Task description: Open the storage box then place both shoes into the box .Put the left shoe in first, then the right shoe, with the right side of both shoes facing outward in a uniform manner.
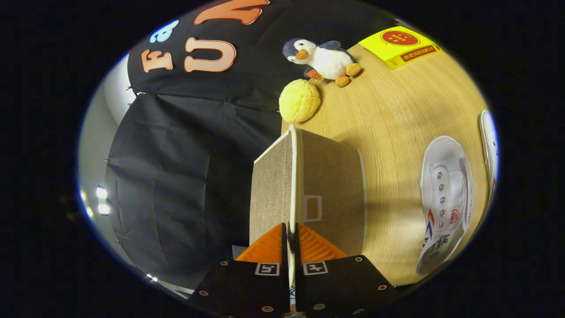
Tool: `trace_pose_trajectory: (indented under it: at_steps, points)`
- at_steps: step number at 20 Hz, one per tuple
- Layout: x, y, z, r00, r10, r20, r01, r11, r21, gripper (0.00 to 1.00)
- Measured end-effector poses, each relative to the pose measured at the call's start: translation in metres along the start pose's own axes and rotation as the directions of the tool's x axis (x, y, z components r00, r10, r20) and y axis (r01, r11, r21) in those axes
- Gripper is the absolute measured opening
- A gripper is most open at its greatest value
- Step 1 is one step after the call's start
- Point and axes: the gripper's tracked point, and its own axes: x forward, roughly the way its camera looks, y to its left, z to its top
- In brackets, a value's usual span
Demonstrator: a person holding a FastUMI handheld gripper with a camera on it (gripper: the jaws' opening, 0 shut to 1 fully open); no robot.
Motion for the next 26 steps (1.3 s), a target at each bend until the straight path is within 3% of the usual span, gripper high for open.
trace_pose_trajectory:
  at_steps: [1,4,13,19,26]
  points:
    - [-0.001,0.003,0.002,1.000,-0.008,0.008,0.009,1.000,-0.021,0.01]
    - [-0.002,0.015,0.003,1.000,-0.020,0.004,0.021,0.998,-0.055,0.01]
    - [-0.006,0.113,0.008,0.996,0.086,0.007,-0.084,0.986,-0.141,0.02]
    - [0.028,0.180,0.001,0.991,0.130,-0.028,-0.133,0.960,-0.247,0.03]
    - [0.102,0.237,-0.025,0.983,0.143,-0.118,-0.172,0.937,-0.303,0.03]
